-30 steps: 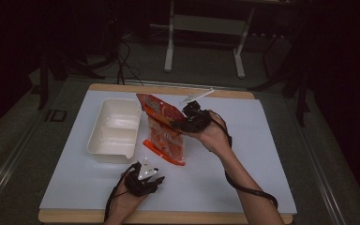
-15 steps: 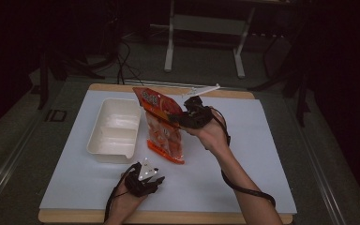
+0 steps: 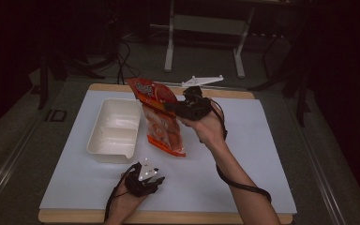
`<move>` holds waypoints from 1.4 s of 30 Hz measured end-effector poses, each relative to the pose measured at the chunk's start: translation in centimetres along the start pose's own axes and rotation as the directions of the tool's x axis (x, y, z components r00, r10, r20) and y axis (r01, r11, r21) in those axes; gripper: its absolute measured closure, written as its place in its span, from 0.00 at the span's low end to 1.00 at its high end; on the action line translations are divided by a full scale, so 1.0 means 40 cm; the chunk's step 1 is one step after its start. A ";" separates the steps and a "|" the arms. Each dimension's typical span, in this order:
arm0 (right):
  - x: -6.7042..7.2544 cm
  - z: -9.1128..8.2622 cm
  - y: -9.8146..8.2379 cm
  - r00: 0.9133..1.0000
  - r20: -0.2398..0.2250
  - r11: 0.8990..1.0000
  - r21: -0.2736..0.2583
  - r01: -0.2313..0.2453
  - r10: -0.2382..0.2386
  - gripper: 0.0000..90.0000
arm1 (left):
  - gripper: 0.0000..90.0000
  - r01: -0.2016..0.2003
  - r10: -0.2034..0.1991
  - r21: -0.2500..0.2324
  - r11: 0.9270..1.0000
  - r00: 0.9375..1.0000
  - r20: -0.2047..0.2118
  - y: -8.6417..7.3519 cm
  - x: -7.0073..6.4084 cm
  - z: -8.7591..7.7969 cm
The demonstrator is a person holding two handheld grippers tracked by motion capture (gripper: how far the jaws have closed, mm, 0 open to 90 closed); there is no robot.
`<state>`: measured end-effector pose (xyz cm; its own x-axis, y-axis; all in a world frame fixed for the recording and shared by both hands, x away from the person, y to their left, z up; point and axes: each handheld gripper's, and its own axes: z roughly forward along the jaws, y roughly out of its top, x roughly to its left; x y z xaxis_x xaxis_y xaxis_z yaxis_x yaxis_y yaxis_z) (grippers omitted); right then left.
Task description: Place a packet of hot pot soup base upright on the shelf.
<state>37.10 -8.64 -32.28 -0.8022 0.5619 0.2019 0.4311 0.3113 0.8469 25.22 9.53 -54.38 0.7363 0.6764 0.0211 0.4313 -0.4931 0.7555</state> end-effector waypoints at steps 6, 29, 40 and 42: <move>0.025 0.018 0.030 1.000 -0.021 0.998 -0.069 -0.008 0.007 1.00 | 0.64 0.004 -0.004 0.000 1.000 1.000 0.005 0.000 0.002 -0.001; 0.150 0.204 0.097 0.989 -0.139 0.988 -0.144 -0.063 0.043 1.00 | 0.61 0.066 -0.068 0.028 0.997 0.995 0.068 -0.013 -0.009 -0.042; 0.184 0.293 0.088 0.981 -0.176 0.983 -0.154 -0.105 0.077 1.00 | 0.61 0.111 -0.111 0.002 0.994 0.993 0.041 -0.029 0.008 -0.086; 0.186 0.305 0.085 0.980 -0.175 0.980 -0.156 -0.122 0.094 1.00 | 0.61 0.117 -0.117 -0.003 0.993 0.992 0.037 -0.032 0.011 -0.095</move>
<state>37.67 5.96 -33.89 -0.8176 0.4462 0.3638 0.4564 0.1172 0.8820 23.00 12.54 -52.86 0.6996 0.7086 -0.0916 0.5132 -0.4091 0.7545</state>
